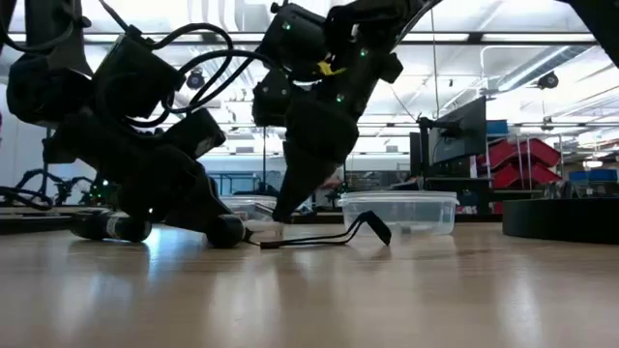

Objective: Insert battery
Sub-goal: Insert the silver battery into the flashlight's battery compartment

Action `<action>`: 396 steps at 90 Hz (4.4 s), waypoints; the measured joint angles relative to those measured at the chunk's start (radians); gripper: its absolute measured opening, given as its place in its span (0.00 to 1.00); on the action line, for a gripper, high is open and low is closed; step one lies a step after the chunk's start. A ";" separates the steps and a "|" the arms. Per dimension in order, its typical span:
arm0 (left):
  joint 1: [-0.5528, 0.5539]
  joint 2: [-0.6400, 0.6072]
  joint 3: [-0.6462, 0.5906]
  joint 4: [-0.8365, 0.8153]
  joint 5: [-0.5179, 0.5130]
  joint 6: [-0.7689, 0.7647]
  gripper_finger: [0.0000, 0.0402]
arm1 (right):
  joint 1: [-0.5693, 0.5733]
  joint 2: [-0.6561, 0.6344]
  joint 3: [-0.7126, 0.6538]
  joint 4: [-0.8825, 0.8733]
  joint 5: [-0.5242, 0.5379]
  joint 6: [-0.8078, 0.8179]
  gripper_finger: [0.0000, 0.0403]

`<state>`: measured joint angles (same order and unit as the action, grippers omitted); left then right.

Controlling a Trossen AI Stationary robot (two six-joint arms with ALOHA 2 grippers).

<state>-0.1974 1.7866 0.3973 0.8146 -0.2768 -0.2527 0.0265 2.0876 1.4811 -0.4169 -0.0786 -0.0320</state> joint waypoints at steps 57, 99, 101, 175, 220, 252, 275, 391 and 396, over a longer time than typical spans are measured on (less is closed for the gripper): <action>0.000 0.000 0.000 0.000 0.000 -0.001 0.21 | 0.000 0.002 0.009 0.018 0.047 -0.124 0.02; 0.000 0.000 0.000 0.000 0.000 -0.003 0.20 | 0.000 0.002 0.008 0.018 0.052 -0.123 0.06; 0.000 0.000 0.000 0.000 0.000 -0.003 0.20 | 0.000 0.002 0.007 0.018 0.052 -0.120 0.06; 0.000 0.000 0.000 0.000 0.000 -0.003 0.23 | 0.001 0.000 0.031 -0.009 0.049 -0.089 0.08; 0.000 0.000 0.000 0.000 -0.001 -0.002 0.23 | 0.006 -0.036 0.055 -0.181 0.053 -0.081 0.02; -0.004 0.000 0.000 0.004 -0.001 -0.001 0.20 | 0.008 0.026 0.054 -0.136 0.053 -0.072 0.00; -0.005 0.000 0.000 0.002 -0.001 0.000 0.23 | 0.010 0.020 0.055 -0.172 0.053 -0.079 0.01; -0.005 -0.001 0.001 0.000 -0.001 0.000 0.21 | 0.014 -0.002 0.101 -0.160 0.054 -0.057 0.01; -0.005 -0.001 0.001 0.000 -0.001 0.000 0.20 | 0.013 -0.002 0.100 -0.162 0.054 -0.057 0.01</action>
<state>-0.2020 1.7859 0.3981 0.8149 -0.2777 -0.2527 0.0399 2.0856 1.5815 -0.5793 -0.0242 -0.0895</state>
